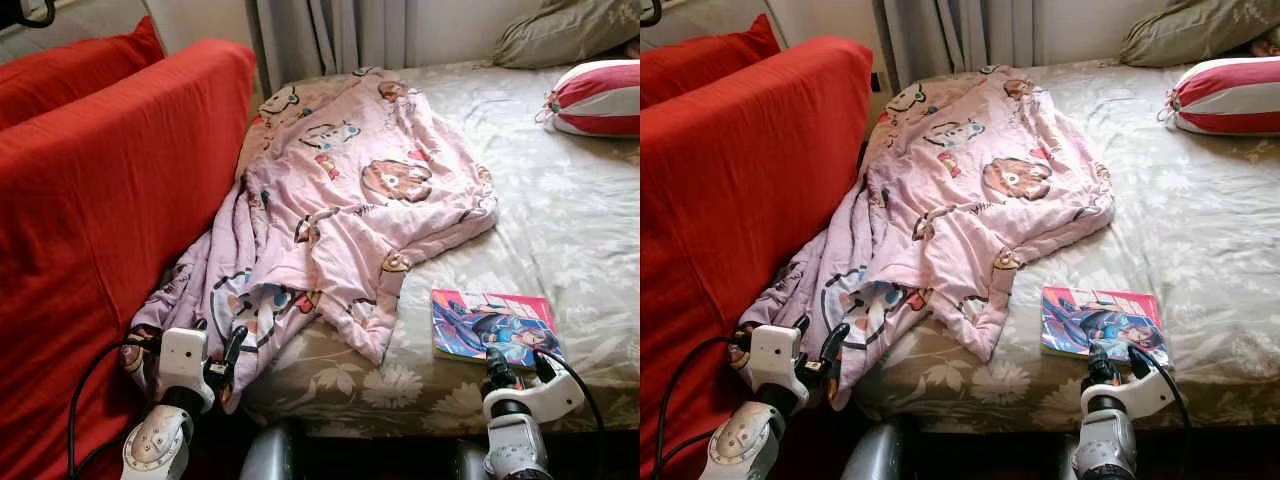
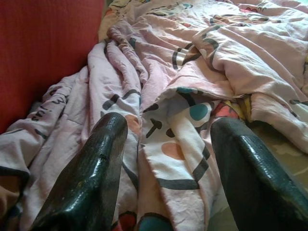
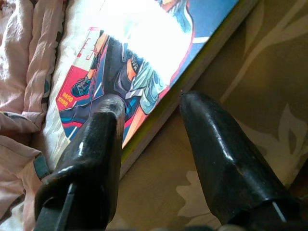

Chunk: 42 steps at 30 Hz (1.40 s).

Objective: Clean up the room

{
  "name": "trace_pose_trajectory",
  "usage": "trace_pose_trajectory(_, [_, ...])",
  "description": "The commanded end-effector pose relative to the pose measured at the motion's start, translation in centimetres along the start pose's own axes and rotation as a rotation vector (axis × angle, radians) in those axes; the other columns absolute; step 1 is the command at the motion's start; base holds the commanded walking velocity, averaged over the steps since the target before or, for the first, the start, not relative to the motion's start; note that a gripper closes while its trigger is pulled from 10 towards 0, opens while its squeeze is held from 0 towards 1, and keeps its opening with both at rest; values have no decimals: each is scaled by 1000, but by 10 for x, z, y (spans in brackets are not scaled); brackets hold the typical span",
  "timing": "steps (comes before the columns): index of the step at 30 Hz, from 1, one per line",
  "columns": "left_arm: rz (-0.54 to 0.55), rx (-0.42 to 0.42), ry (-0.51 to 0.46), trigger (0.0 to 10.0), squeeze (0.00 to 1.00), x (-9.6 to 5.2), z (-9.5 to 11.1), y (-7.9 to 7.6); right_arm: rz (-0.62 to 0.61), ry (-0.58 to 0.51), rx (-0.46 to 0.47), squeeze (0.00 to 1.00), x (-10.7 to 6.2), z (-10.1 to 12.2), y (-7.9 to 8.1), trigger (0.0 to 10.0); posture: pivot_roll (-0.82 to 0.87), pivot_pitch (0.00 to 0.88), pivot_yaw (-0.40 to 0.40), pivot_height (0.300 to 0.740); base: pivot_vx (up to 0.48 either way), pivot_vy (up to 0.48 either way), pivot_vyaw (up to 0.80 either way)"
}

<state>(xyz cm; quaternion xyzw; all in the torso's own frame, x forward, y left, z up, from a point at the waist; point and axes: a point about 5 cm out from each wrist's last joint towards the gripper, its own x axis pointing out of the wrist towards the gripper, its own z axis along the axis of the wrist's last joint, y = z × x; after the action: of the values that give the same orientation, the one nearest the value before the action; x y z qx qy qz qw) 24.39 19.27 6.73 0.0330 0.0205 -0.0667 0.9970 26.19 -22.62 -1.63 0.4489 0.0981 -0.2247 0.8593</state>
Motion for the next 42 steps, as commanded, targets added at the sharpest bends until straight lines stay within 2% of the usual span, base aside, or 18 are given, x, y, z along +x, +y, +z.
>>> trace_pose_trajectory(1, [4, 18, 5, 10000, 0, -3, 3, 6, -1, 19, 23, 0, 2, -4, 5, 10000, 156, 0, 136, 570, 0, 0, 0])
trace_pose_trajectory(14, [-7, 42, 27, 10000, 0, -13, 4, 12, 12, 34, 76, 0, 5, -10, 16, 10000, 186, 22, 165, 570, 0, 0, 0])
trace_pose_trajectory(25, [-10, 48, 37, 10000, 0, -16, 6, 14, 1, 13, 96, 0, 6, -6, 15, 10000, 189, 17, 175, 570, 0, 0, 0])
trace_pose_trajectory(34, [-16, 55, 45, 10000, 0, -19, 8, 15, -69, 1, 133, 0, 2, -5, -1, 10000, 197, 16, 187, 570, 0, 0, 0])
trace_pose_trajectory(37, [-19, 55, 46, 10000, 0, -18, 9, 14, -73, -17, 164, 0, 3, -3, 1, 10000, 198, 20, 189, 570, 0, 0, 0])
trace_pose_trajectory(42, [-23, 55, 48, 10000, 0, -19, 9, 13, -63, -10, 160, 0, 6, -2, 6, 10000, 206, 32, 190, 570, 0, 0, 0])
